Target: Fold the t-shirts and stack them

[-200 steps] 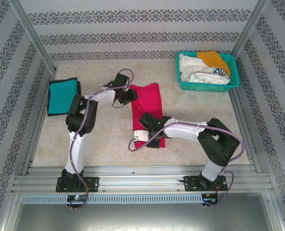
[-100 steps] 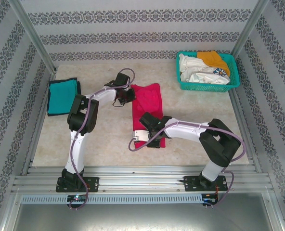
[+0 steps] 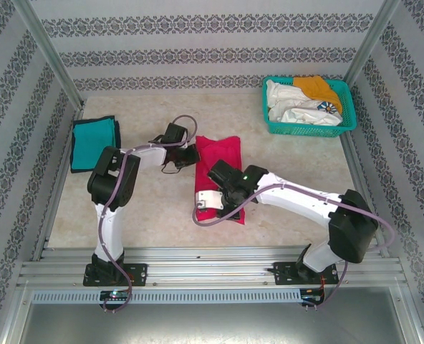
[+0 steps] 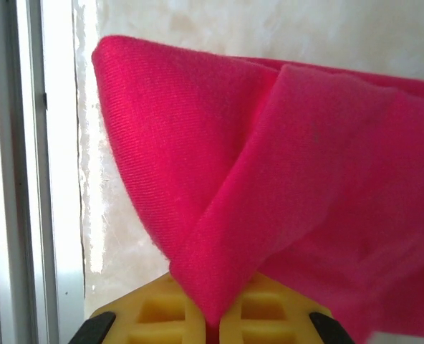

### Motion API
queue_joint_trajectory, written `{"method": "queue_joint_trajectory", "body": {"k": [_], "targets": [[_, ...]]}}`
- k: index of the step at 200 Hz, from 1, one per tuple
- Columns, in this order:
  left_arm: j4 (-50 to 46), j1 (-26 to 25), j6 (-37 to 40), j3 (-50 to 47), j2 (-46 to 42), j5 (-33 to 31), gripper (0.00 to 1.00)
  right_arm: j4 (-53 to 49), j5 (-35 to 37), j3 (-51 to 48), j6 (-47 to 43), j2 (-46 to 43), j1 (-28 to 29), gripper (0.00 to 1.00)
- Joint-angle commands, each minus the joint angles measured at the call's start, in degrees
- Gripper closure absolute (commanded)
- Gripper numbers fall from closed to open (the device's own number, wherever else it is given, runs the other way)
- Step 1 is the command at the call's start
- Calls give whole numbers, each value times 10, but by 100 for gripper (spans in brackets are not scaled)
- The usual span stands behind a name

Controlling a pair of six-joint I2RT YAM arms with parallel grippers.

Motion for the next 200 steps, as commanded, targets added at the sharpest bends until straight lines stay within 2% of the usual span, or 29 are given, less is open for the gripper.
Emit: {"method": "queue_joint_trajectory", "body": {"k": [1,30,63,106,148,200], "targets": [[-69,-10,-16,-78,26,-4,100,-81,7,56,-33,-24,2,100],[-43,-13,-26,-128,5,23,100,-95,18,100,-70,-19,-24,100],[-21,-13,-27,-167,-5,43,100,-97,26,156,-111,28,-68,100],[-13,-13,-14,-181,-3,50,100,-107,21,247,-152,112,-120,100],[-3,-11,-11,-187,1,51,100,-130,39,336,-176,194,-146,100],[11,-3,-5,-196,16,52,100,-136,41,395,-193,241,-172,100]]}}
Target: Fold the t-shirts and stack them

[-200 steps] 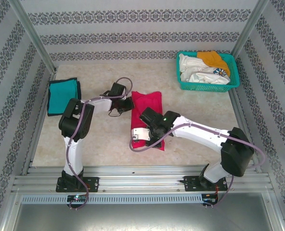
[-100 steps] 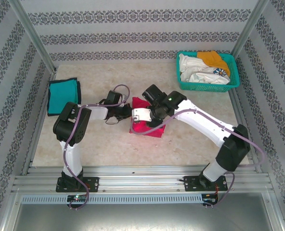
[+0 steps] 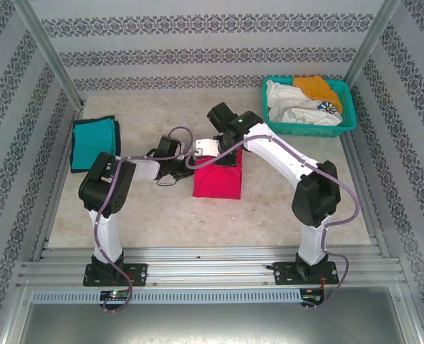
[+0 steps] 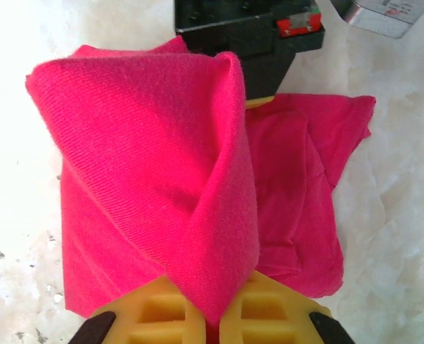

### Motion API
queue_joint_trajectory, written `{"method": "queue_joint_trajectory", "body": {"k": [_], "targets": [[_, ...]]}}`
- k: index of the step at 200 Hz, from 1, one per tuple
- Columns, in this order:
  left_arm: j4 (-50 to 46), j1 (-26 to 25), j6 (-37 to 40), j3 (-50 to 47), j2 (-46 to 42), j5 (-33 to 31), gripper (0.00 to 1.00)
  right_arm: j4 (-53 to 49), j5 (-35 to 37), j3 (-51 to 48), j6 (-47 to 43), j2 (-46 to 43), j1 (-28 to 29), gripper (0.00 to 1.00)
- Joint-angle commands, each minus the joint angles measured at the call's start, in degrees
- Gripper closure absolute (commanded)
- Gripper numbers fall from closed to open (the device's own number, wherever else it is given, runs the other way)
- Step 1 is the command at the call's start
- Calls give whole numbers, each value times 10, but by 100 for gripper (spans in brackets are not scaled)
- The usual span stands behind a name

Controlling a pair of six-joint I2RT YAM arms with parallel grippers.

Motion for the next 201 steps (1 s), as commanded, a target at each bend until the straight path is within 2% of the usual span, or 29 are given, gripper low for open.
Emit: {"method": "queue_joint_trajectory", "body": {"k": [1,201], "targets": [[-122,-5,18,-49,70,-34,100,-15,4,33,-22,13,-11,100],[-107,7,35,-47,103,-24,100,26,40,149,-18,145,-56,100]]}}
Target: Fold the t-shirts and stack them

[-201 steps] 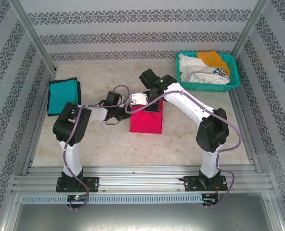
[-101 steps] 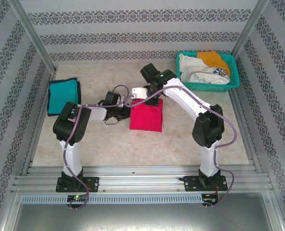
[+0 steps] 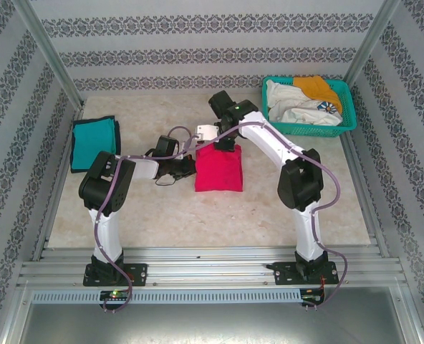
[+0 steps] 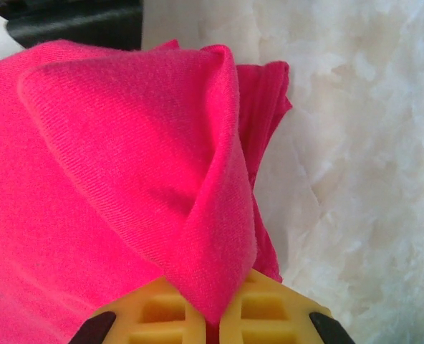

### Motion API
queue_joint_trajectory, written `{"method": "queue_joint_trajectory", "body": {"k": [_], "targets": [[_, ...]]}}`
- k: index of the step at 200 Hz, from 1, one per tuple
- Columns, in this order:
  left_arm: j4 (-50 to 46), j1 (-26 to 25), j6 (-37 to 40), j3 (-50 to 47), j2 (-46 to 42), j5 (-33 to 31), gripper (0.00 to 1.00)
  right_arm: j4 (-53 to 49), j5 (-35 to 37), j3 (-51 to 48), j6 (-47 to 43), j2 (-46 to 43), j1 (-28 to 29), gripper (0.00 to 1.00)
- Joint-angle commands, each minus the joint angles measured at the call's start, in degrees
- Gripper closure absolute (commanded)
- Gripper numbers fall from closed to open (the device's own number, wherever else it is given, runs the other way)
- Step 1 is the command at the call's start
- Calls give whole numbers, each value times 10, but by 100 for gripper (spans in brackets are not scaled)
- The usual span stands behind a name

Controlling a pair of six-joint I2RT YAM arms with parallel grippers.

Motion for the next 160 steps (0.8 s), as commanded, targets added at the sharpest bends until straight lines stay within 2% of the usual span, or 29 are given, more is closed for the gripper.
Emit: {"method": "queue_joint_trajectory", "body": {"k": [1,75,88,107,113,132,146,160], "targets": [[-117,-5,24,-47,86,-60,100,14,16,18,5,20,-8,100],[-116,-4,24,-46,92,-58,100,95,54,23,27,75,-10,100],[-115,-4,23,-48,90,-58,100,120,62,23,33,85,-10,94],[-111,-2,21,-51,90,-56,100,134,54,26,38,97,-9,90],[-112,-3,21,-52,90,-56,100,140,53,27,39,99,-9,87],[-111,-2,21,-54,87,-57,100,167,61,18,52,97,-10,68],[-108,-1,19,-59,83,-59,100,198,54,0,72,78,-14,51],[-100,1,16,-68,76,-59,100,240,40,-31,98,46,-18,39]]}}
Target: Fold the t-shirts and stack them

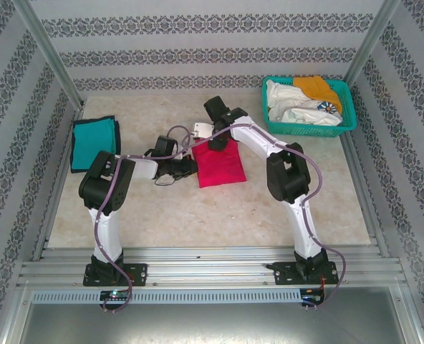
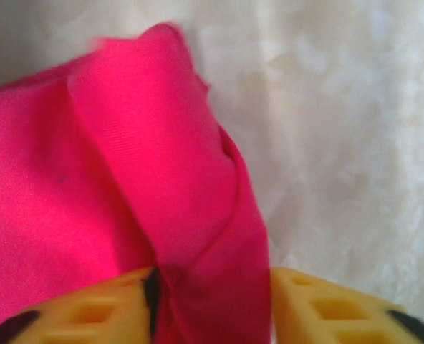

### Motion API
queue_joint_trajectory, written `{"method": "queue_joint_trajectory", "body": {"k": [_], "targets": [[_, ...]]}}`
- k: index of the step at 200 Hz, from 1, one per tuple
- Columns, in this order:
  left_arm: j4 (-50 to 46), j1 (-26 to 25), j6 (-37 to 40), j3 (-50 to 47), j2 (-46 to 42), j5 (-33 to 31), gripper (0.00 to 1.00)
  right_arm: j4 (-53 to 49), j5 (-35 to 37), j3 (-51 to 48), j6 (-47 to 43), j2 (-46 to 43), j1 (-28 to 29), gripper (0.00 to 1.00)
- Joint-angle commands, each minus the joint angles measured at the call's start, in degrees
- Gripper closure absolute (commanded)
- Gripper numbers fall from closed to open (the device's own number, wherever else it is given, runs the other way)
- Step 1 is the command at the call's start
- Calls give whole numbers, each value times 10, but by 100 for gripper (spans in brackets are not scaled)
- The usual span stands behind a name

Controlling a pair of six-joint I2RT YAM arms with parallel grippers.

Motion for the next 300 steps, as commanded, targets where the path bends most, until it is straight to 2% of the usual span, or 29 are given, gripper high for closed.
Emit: {"method": "queue_joint_trajectory", "body": {"k": [1,34,60,64,93,123,163,183,195,206,230,238,244,261,277,287,300], "targets": [[-114,-6,12,-62,72,-79,100,81,-11,-36,45,-49,-11,38],[-101,-3,6,-80,43,-80,99,193,-42,-130,144,-128,-24,29],[-97,-4,-2,-93,-2,-83,89,272,-34,-211,288,-184,-33,25],[-98,-3,-3,-94,-12,-84,88,279,-28,-221,330,-193,-35,22],[-113,-3,-6,-92,-78,-94,73,261,-37,-265,515,-222,-55,12],[-140,-3,-10,-79,-145,-118,56,256,-102,-325,655,-234,-84,13],[-116,-20,-48,-49,-168,-138,32,233,-129,-348,704,-201,-104,19],[-104,-38,-66,-10,-128,-131,31,233,-142,-345,707,-177,-105,24],[-100,-46,-70,14,-102,-128,36,240,-151,-343,710,-163,-106,27],[-105,-52,-71,38,-77,-126,52,242,-159,-337,711,-150,-107,30],[-115,-54,-72,79,-39,-118,70,244,-178,-322,712,-122,-110,38],[-121,-54,-68,87,-34,-121,76,243,-183,-316,712,-115,-111,45],[-128,-54,-65,95,-31,-122,84,242,-187,-312,712,-110,-111,50],[-148,-54,-53,109,-31,-122,99,255,-193,-316,712,-112,-110,69],[-159,-55,-40,111,-42,-124,100,270,-194,-328,706,-122,-108,88],[-167,-55,-34,111,-52,-129,100,272,-191,-332,696,-131,-103,93],[-174,-55,-27,108,-68,-137,100,268,-176,-336,682,-145,-95,94]]}}
